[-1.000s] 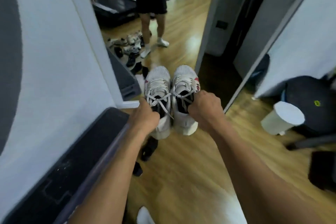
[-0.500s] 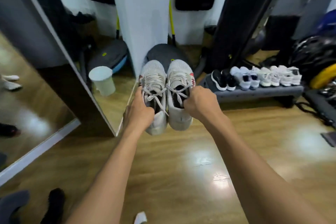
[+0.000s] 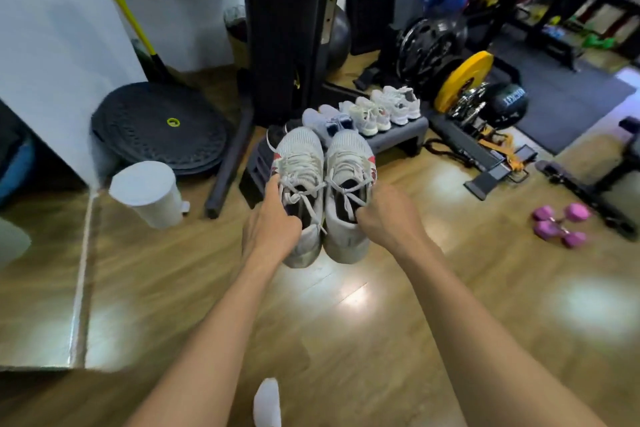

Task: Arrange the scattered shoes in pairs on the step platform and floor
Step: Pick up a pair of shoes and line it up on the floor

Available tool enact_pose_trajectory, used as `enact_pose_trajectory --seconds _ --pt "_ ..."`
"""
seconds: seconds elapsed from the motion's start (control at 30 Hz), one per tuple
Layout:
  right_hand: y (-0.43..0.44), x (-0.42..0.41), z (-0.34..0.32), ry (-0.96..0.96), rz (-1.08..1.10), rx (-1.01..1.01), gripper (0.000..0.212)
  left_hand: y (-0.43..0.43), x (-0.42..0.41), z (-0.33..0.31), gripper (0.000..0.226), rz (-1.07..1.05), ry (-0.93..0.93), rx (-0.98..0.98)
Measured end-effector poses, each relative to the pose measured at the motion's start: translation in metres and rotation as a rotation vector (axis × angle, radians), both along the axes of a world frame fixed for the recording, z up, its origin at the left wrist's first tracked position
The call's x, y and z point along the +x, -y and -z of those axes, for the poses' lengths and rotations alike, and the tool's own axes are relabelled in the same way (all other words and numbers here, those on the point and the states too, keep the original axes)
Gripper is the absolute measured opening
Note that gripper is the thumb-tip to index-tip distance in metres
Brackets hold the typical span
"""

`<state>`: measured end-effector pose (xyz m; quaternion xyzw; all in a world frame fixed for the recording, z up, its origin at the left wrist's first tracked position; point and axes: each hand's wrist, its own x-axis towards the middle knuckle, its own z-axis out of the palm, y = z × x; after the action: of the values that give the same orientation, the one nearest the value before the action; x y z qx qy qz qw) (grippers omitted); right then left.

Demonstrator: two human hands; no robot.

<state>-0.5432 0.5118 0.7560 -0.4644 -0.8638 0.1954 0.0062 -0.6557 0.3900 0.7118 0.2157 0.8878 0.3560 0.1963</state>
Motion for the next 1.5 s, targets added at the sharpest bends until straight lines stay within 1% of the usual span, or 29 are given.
enact_pose_trajectory --seconds 0.13,0.2,0.27,0.37,0.47,0.53,0.63,0.73,0.8,0.9,1.03,1.13,1.27,1.33,1.4,1.47,1.5 --pt "-0.076 -0.017 0.039 0.08 0.033 -0.069 0.009 -0.076 -0.01 0.042 0.09 0.016 0.117 -0.076" --pt "-0.112 -0.027 0.064 0.104 0.027 -0.122 0.012 -0.109 -0.016 0.067 0.092 0.009 0.146 -0.107" --pt "-0.149 -0.038 0.096 0.134 0.008 -0.15 0.01 -0.142 -0.023 0.099 0.091 -0.013 0.155 -0.124" --pt "-0.198 -0.059 0.154 0.197 -0.047 -0.196 0.012 -0.184 -0.036 0.152 0.086 -0.078 0.204 -0.172" --pt "-0.237 -0.083 0.209 0.268 -0.089 -0.278 0.021 -0.218 -0.045 0.205 0.087 -0.137 0.302 -0.227" --pt "-0.259 -0.1 0.247 0.303 -0.139 -0.303 0.021 -0.237 -0.055 0.242 0.088 -0.17 0.362 -0.284" --pt "-0.29 -0.125 0.311 0.379 -0.171 -0.349 0.023 -0.26 -0.074 0.306 0.085 -0.189 0.397 -0.383" --pt "-0.317 -0.144 0.386 0.453 -0.155 -0.41 0.028 -0.278 -0.091 0.379 0.084 -0.169 0.437 -0.448" --pt "-0.331 -0.155 0.437 0.49 -0.145 -0.434 0.028 -0.288 -0.1 0.43 0.085 -0.16 0.481 -0.452" --pt "-0.344 -0.172 0.51 0.52 -0.184 -0.43 0.028 -0.301 -0.111 0.498 0.088 -0.197 0.534 -0.407" --pt "-0.356 -0.194 0.604 0.536 -0.246 -0.431 0.028 -0.315 -0.126 0.582 0.087 -0.234 0.508 -0.433" --pt "-0.366 -0.207 0.666 0.51 -0.275 -0.422 0.03 -0.32 -0.136 0.636 0.091 -0.251 0.465 -0.467" --pt "-0.376 -0.217 0.738 0.465 -0.309 -0.413 0.032 -0.33 -0.141 0.708 0.094 -0.293 0.487 -0.482" --pt "-0.379 -0.218 0.767 0.448 -0.308 -0.427 0.032 -0.332 -0.14 0.735 0.091 -0.339 0.493 -0.451" --pt "-0.377 -0.214 0.79 0.43 -0.286 -0.467 0.036 -0.329 -0.134 0.752 0.089 -0.376 0.488 -0.376" --pt "-0.371 -0.206 0.805 0.397 -0.243 -0.558 0.046 -0.326 -0.128 0.763 0.093 -0.385 0.485 -0.334" --pt "-0.368 -0.202 0.809 0.391 -0.236 -0.576 0.052 -0.325 -0.127 0.767 0.097 -0.366 0.496 -0.344"
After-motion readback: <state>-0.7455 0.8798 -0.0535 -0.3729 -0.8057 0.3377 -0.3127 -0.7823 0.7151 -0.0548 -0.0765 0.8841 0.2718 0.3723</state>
